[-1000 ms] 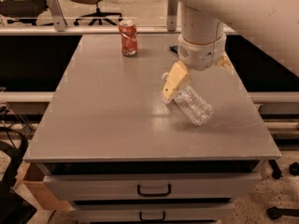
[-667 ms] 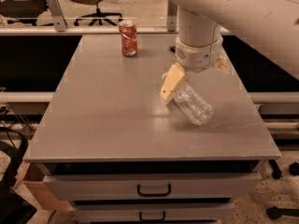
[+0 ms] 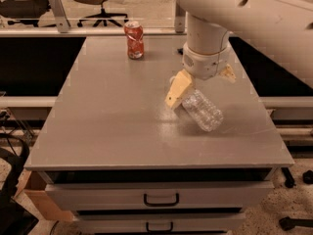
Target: Place water bottle upright
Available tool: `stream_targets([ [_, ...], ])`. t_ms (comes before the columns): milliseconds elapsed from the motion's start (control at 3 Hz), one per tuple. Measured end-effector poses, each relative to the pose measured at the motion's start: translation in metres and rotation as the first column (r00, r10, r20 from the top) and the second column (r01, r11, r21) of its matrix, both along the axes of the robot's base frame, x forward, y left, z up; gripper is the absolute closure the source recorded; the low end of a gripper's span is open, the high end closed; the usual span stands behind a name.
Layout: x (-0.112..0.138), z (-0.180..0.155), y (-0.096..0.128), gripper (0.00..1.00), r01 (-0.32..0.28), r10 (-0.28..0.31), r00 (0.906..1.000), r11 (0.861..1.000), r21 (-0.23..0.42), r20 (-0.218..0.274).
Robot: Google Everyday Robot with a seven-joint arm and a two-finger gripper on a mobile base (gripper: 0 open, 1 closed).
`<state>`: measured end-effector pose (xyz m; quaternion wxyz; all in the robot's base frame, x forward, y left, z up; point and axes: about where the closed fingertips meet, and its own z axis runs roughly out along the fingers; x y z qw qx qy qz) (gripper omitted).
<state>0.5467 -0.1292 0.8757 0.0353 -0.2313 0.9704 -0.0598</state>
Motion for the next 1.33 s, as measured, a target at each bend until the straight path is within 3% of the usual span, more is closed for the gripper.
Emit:
stream_targets([
  [667, 0.007, -0.014, 0.001, 0.0, -0.01, 0.01, 0.9999, 0.999, 0.04, -0.009],
  [1000, 0.014, -0.022, 0.012, 0.14, -0.058, 0.059, 0.9981, 0.997, 0.051, -0.018],
  [1333, 0.018, -0.028, 0.022, 0.37, -0.099, 0.101, 0.9946, 0.994, 0.046, -0.027],
])
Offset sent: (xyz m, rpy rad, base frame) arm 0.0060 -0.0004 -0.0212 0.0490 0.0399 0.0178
